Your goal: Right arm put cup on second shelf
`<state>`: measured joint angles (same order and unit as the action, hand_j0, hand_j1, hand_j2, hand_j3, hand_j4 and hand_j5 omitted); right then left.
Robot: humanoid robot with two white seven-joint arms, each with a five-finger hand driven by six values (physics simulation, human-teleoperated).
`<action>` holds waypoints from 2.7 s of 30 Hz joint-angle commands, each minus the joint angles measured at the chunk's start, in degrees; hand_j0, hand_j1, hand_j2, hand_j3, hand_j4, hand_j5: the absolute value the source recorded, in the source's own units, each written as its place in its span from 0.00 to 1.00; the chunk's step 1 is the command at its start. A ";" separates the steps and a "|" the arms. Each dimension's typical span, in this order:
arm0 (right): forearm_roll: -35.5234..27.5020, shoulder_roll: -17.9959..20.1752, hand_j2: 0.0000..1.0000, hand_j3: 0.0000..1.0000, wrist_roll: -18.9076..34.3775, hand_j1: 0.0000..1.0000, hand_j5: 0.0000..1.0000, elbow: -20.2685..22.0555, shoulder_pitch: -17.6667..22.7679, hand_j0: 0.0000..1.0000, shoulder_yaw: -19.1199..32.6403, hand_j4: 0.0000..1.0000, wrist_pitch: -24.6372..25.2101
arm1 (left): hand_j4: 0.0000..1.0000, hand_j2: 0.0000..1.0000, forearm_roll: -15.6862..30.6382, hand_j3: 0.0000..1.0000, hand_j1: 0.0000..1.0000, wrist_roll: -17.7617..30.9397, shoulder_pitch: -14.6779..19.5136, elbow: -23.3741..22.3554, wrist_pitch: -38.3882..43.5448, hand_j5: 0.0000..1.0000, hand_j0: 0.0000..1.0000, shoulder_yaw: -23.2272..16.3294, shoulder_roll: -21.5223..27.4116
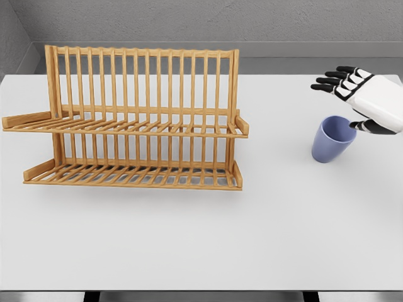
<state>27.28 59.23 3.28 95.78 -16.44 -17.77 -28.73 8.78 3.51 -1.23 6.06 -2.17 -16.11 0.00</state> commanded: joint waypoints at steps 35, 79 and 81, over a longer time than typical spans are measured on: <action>-1.17 -3.25 1.00 1.00 31.72 1.00 1.00 -7.89 -16.79 1.00 -11.94 1.00 -1.16 | 1.00 1.00 0.01 1.00 1.00 0.01 0.00 0.00 -0.03 1.00 1.00 0.02 0.00; -1.09 -5.18 0.75 0.75 31.72 0.75 0.75 -11.67 -19.51 0.75 -16.60 0.75 -0.36 | 1.00 1.00 0.01 1.00 1.00 0.01 0.00 0.00 -0.03 1.00 1.00 0.02 0.00; -1.09 -5.18 0.75 0.75 31.72 0.75 0.75 -11.58 -19.51 0.75 -16.60 0.75 -0.36 | 1.00 1.00 0.01 1.00 1.00 0.01 0.00 0.00 -0.03 1.00 1.00 0.02 0.00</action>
<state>26.49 53.97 35.02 84.15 -36.04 -34.33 -29.21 8.78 3.50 -1.23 6.07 -2.17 -16.10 0.00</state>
